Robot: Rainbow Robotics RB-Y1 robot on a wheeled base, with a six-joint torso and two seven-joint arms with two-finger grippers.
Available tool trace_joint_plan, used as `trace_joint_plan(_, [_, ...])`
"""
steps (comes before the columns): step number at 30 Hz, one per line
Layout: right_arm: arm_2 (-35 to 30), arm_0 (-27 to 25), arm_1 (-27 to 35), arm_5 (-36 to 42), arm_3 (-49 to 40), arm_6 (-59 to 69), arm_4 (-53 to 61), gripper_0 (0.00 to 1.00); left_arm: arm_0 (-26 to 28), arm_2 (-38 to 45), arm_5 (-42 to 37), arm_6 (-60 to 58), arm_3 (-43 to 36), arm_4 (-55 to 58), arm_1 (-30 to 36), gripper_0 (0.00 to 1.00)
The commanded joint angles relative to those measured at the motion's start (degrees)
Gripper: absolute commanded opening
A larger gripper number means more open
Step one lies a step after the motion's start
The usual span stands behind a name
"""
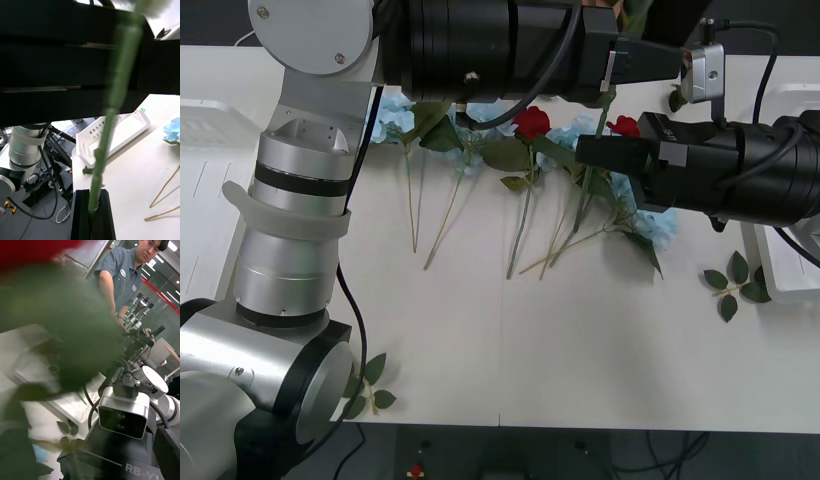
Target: Place the red flowers into the right box and the blue flowers into the left box. If a person shows an open palm, hand one flower to the person first, then continue sorting.
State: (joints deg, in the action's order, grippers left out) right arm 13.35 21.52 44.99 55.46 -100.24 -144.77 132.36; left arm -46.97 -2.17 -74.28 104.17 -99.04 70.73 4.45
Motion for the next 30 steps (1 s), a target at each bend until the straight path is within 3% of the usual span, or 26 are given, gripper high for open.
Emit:
trace_joint_plan(1, [-2.2, 1.4, 1.9, -0.4, -0.9, 0.1, 1.0, 0.0, -0.1, -0.3, 0.7, 4.5, -2.2, 0.4, -1.1, 1.0])
trace_joint_plan(9, [-5.0, -0.3, 9.1, -4.6, -0.9, 0.7, 1.0, 0.0, -0.1, -0.3, 0.7, 4.5, -2.2, 0.4, -1.1, 1.0])
trace_joint_plan(18, [-6.6, -1.7, 16.3, -15.3, -0.9, 0.2, 0.4, 0.0, -0.1, -0.3, 0.7, 4.5, -2.2, 0.4, -1.1, 1.0])
trace_joint_plan(25, [-9.3, -1.6, 16.8, -21.5, -0.9, -0.8, -12.0, 0.0, -0.1, -0.3, 0.7, 4.5, -2.2, 0.4, -1.1, 1.0])
trace_joint_plan(30, [-9.2, -0.5, 14.0, -25.2, -0.9, -0.7, -21.6, 0.0, -0.1, -0.3, 0.7, 4.5, -2.2, 0.4, -1.1, 1.0])
